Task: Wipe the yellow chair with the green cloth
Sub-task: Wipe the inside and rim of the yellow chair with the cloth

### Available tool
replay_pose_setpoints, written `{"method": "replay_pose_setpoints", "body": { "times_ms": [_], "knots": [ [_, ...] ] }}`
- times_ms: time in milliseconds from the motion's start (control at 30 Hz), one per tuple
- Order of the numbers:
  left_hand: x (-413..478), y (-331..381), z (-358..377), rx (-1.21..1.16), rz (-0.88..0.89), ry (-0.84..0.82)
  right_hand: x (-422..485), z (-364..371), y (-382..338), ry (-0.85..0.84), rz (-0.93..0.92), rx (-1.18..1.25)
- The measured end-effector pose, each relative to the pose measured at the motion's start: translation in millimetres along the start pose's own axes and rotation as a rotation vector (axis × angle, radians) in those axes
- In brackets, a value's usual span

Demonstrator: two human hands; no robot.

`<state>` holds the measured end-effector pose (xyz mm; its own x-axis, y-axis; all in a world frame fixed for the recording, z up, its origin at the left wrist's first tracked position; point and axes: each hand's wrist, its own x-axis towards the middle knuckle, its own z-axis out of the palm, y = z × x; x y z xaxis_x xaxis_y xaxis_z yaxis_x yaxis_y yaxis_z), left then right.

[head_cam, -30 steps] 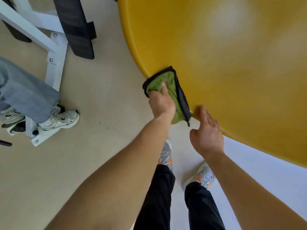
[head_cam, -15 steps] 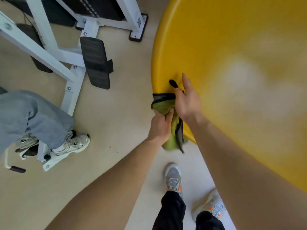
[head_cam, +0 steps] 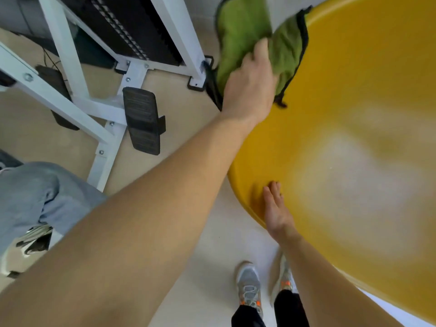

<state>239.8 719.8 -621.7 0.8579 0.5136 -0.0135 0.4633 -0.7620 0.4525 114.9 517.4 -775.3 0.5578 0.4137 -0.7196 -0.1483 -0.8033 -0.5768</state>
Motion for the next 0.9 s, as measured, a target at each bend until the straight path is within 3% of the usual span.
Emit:
{"method": "replay_pose_setpoints", "body": {
  "times_ms": [133, 300, 367, 533, 733, 900],
  "knots": [
    [-69, -32, 18, -0.117, -0.188, 0.041, -1, -5, -1, -0.081, 0.013, 0.025],
    [-150, -49, 41, -0.234, -0.508, -0.189, -2, -16, -14, -0.127, 0.055, 0.118],
    [-143, -49, 39, -0.319, -0.547, -0.179, 3, -26, -19, -0.145, 0.143, 0.151],
    [-84, -32, 20, -0.275, -0.475, -0.069, 9, -55, -46, -0.064, 0.209, 0.259],
    [27, 15, -8, -0.015, -0.148, -0.015, 11, -108, -124, 0.085, -0.011, 0.534],
    [87, 66, -11, 0.031, 0.098, -0.073, 19, -185, -181, 0.540, -0.337, 0.509]
  ]
}}
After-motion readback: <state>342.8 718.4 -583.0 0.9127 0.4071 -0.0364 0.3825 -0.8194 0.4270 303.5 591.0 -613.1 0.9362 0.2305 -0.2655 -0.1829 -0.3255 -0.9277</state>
